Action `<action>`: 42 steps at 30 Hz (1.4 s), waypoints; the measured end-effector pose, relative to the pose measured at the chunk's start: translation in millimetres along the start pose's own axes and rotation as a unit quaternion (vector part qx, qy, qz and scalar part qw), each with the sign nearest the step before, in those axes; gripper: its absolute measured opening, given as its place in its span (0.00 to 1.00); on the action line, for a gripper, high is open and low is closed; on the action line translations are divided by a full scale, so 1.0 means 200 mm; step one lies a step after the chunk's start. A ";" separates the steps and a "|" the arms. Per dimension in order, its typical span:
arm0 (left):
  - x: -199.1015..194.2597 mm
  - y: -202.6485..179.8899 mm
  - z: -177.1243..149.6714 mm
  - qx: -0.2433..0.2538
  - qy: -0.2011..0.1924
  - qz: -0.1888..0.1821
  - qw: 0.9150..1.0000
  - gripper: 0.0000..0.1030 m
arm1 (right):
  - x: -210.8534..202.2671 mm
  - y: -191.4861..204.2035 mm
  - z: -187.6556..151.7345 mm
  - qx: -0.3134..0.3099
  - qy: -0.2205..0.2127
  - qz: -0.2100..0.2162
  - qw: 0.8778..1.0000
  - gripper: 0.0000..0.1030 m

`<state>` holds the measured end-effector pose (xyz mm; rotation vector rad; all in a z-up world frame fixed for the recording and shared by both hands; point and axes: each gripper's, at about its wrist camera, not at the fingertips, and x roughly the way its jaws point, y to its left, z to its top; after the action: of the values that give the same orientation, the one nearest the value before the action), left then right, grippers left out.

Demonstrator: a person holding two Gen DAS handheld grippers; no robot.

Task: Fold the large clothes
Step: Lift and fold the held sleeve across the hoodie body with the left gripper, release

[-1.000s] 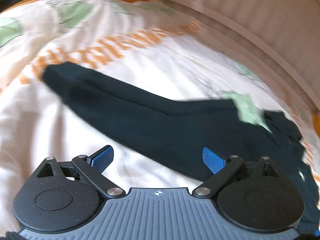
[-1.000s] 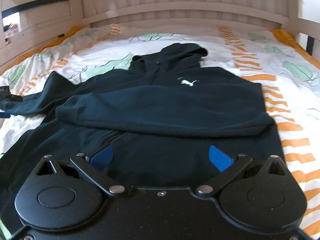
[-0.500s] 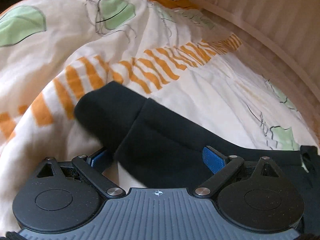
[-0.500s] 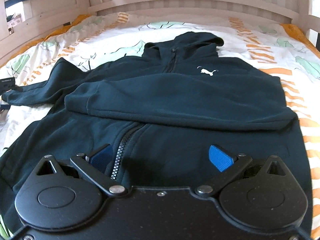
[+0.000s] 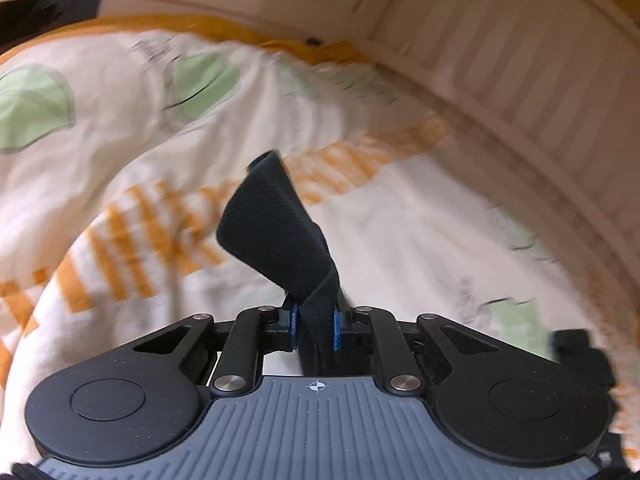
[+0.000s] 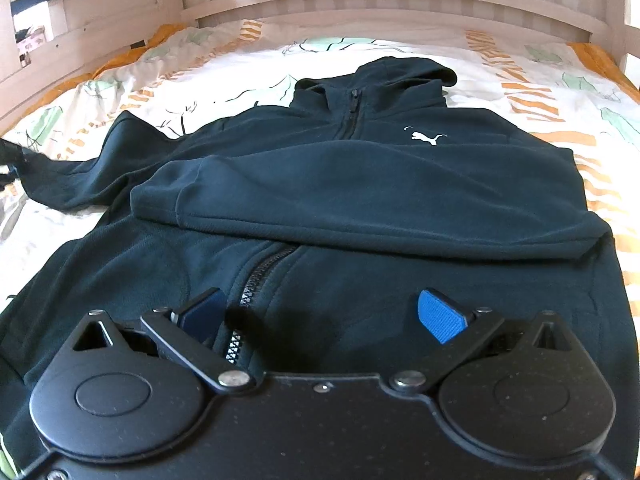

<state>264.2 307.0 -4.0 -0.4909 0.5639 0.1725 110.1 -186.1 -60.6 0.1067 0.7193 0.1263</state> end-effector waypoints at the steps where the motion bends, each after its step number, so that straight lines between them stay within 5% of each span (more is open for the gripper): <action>1: -0.03 -0.05 0.02 0.005 -0.004 -0.011 1.000 0.14 | -0.01 0.00 0.00 0.002 -0.002 0.000 1.000 0.99; 8: -0.30 -0.56 0.08 0.085 -0.032 -0.102 0.991 0.14 | -0.09 -0.08 -0.03 0.019 -0.011 0.000 1.000 0.99; 15: -0.50 -1.12 -0.04 0.144 -0.029 -0.205 0.968 0.14 | -0.19 -0.18 -0.06 0.032 -0.027 -0.006 0.999 0.99; 24: -0.39 -1.66 -0.53 0.200 0.034 -0.275 0.940 0.14 | -0.27 -0.33 -0.12 0.075 -0.042 -0.007 0.996 0.99; 33: -0.13 -1.87 -1.13 0.307 0.104 -0.275 0.905 0.17 | -0.30 -0.46 -0.14 0.124 -0.053 -0.015 0.991 0.99; 38: -0.06 -1.86 -1.26 0.301 0.159 -0.273 0.900 0.50 | -0.29 -0.50 -0.16 0.142 -0.048 -0.019 0.989 0.99; 40: -0.07 -1.85 -1.28 0.305 0.171 -0.281 0.894 0.79 | -0.29 -0.50 -0.16 0.142 -0.046 -0.020 0.989 0.99; 42: -0.10 -1.83 -1.29 0.315 0.172 -0.294 0.886 0.86 | -0.29 -0.49 -0.16 0.139 -0.046 -0.021 0.989 0.99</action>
<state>231.9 -138.8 -36.7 -0.0324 0.7500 -0.6815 53.8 -290.7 -61.9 0.3617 0.6437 -0.0209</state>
